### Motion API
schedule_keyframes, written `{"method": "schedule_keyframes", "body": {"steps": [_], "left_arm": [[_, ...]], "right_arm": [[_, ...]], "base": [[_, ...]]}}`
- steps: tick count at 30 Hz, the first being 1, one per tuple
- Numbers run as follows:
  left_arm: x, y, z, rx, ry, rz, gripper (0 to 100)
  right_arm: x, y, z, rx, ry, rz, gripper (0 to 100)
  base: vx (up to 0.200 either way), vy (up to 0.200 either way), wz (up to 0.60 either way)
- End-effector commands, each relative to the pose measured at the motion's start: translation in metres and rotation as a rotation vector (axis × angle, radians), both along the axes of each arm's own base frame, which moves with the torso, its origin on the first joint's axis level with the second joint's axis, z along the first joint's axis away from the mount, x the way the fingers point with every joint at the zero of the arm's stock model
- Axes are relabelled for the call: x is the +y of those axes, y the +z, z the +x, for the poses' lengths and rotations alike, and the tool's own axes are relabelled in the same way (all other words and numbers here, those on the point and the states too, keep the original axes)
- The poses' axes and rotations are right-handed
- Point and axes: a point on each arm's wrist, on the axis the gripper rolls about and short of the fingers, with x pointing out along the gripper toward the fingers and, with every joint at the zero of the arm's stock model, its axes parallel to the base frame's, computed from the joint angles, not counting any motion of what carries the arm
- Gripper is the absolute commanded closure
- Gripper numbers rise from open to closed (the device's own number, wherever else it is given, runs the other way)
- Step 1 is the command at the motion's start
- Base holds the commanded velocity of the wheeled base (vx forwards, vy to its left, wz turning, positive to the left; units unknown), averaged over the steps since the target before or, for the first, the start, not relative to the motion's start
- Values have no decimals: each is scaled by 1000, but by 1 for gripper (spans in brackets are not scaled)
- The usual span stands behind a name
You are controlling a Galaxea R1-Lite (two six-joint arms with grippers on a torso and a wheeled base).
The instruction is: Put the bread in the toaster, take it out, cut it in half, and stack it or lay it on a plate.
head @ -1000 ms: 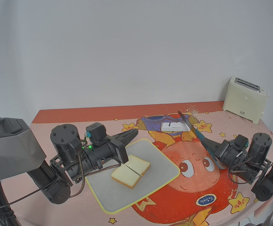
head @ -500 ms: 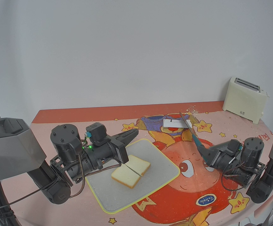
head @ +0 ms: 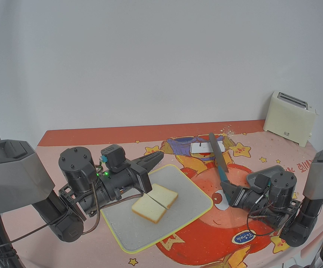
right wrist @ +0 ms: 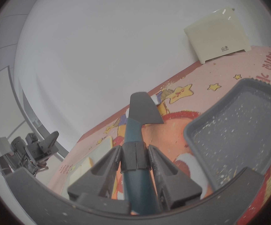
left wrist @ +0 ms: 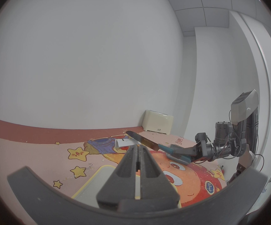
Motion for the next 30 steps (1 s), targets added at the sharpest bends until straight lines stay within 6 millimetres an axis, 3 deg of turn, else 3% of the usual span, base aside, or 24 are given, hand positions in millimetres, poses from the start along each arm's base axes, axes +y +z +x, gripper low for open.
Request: {"method": "schedule_keyframes", "body": {"steps": [1,11,12,22,30], "left_arm": [[0,0,0,-3,0,-2,100],[0,1,0,-4,-1,-3,100],[0,1,0,-4,-1,-3,100],[0,0,0,-2,-1,-1,100],[1,4,0,-14,2,-9,100]], "right_arm": [[3,-9,2,14,3,-37,100],[4,-3,5,-30,-19,-58,100],[4,-2,5,-33,-26,-56,0],[10,31,-10,-130,13,8,0],[3,59,-21,-209,19,73,0]], "base": [[0,0,0],[0,0,0],[0,0,0],[0,0,0],[0,0,0]]}}
